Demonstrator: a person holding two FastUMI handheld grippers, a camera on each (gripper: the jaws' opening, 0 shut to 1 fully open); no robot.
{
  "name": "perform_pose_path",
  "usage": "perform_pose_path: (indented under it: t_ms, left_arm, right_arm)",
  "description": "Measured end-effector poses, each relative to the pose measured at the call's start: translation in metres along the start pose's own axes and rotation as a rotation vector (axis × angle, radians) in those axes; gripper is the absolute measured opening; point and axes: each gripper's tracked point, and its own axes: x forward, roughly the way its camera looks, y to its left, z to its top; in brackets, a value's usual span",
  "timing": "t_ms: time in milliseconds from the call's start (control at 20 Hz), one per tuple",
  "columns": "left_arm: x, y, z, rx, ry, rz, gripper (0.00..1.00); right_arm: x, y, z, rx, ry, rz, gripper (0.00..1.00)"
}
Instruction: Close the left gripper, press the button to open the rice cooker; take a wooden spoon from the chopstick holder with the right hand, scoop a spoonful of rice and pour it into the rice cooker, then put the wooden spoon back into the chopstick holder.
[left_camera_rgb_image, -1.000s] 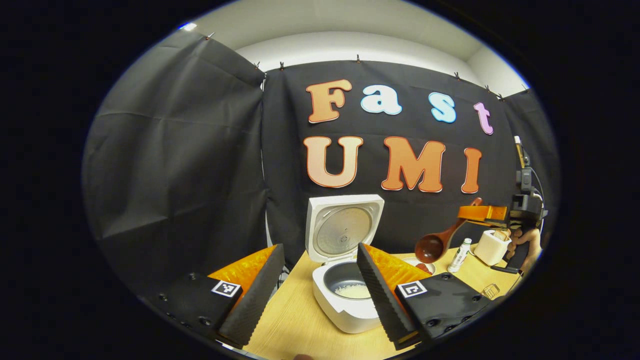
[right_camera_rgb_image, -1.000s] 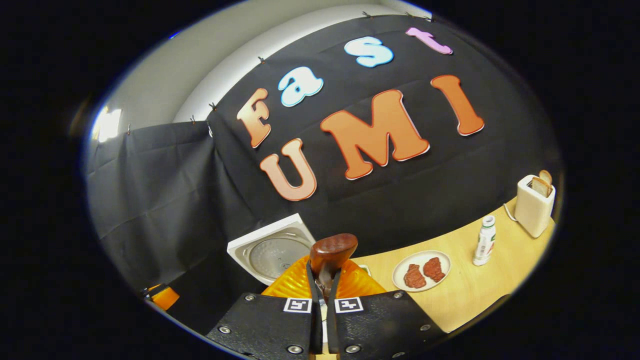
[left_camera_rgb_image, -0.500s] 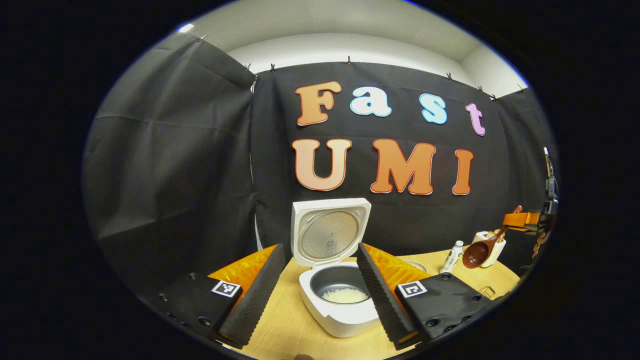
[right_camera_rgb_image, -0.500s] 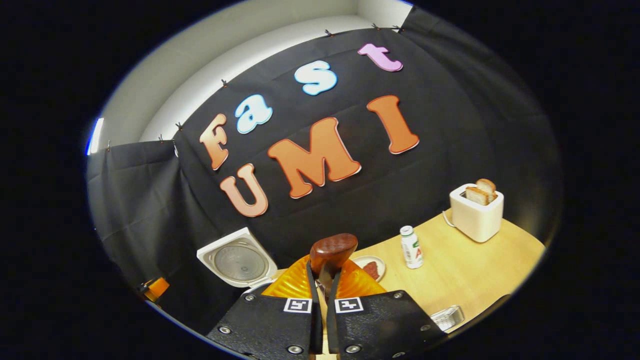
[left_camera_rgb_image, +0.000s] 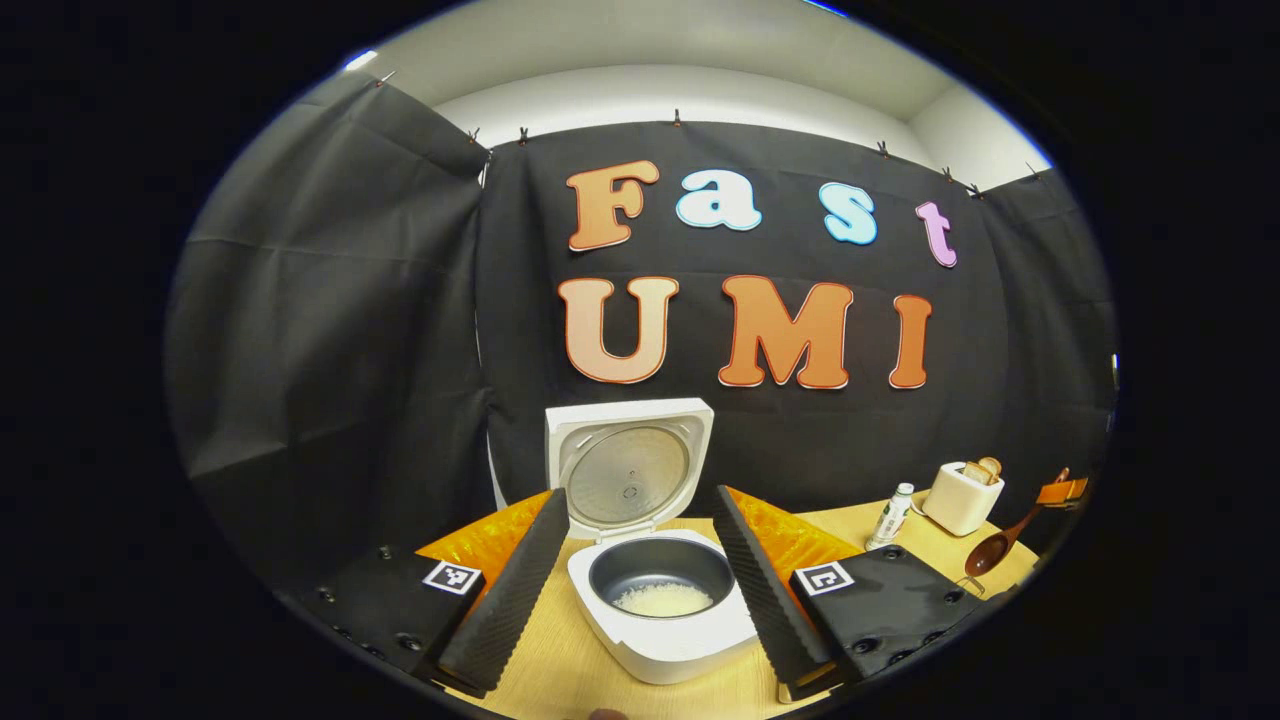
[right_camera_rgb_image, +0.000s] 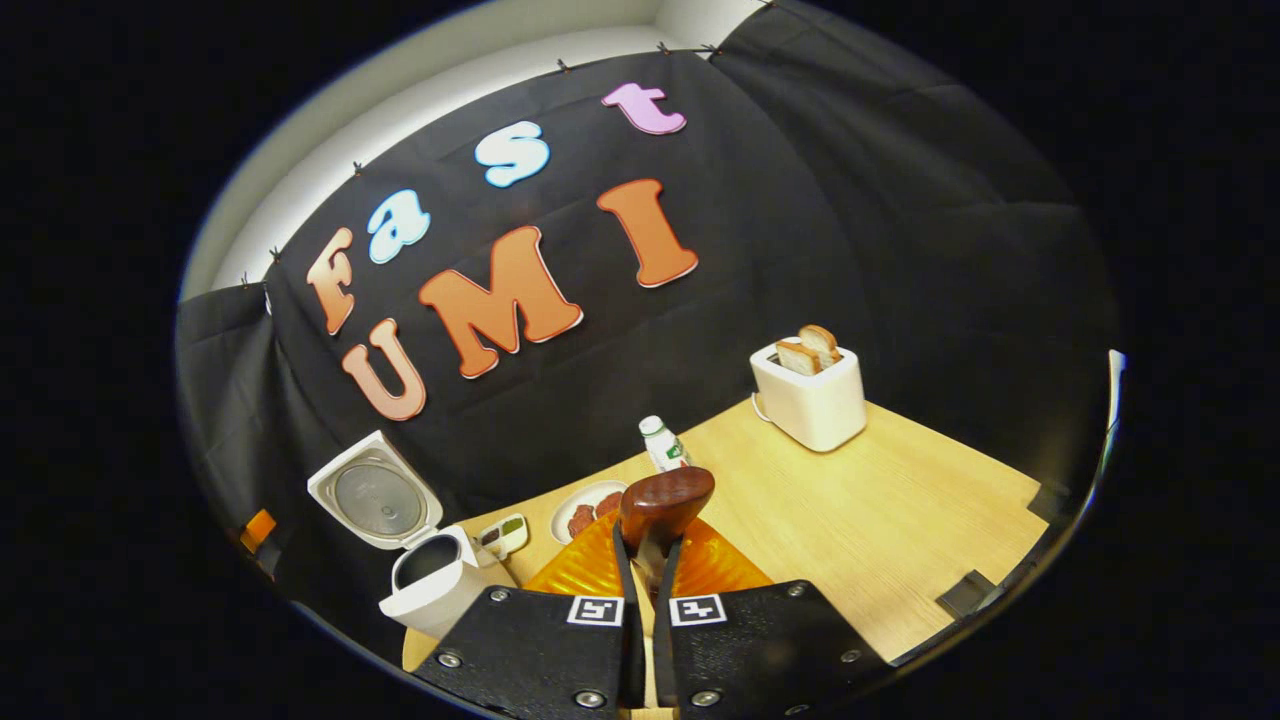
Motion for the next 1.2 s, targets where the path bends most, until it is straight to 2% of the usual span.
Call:
perform_pose_path:
  t_ms: [200, 400, 450, 600, 900, 1050, 1100, 1200]
  left_arm:
    - [0.002, -0.011, 0.001, 0.003, -0.001, -0.006, 0.98]
    - [0.000, -0.015, 0.003, 0.018, 0.001, 0.002, 1.00]
    - [-0.001, -0.015, 0.003, 0.021, 0.002, 0.007, 1.00]
    - [-0.005, -0.013, 0.006, 0.024, 0.005, 0.021, 1.00]
    - [-0.008, -0.003, 0.005, 0.036, 0.020, 0.058, 0.99]
    - [-0.012, -0.003, 0.010, 0.033, 0.000, 0.056, 1.00]
    - [-0.013, -0.002, 0.011, 0.029, -0.004, 0.057, 0.96]
    - [-0.014, -0.004, 0.012, 0.015, -0.001, 0.044, 0.98]
  right_arm:
    - [0.005, -0.030, -0.028, 0.007, 0.058, -0.045, 0.03]
    - [0.022, -0.045, -0.060, 0.009, 0.124, -0.060, 0.03]
    - [0.026, -0.048, -0.065, 0.008, 0.138, -0.061, 0.00]
    - [0.038, -0.051, -0.083, 0.011, 0.180, -0.055, 0.03]
    - [0.054, -0.062, -0.093, 0.014, 0.199, -0.061, 0.03]
    - [0.052, -0.070, -0.091, 0.059, 0.206, -0.066, 0.11]
    - [0.052, -0.076, -0.091, 0.073, 0.213, -0.081, 0.12]
    - [0.053, -0.084, -0.093, 0.080, 0.230, -0.107, 0.18]
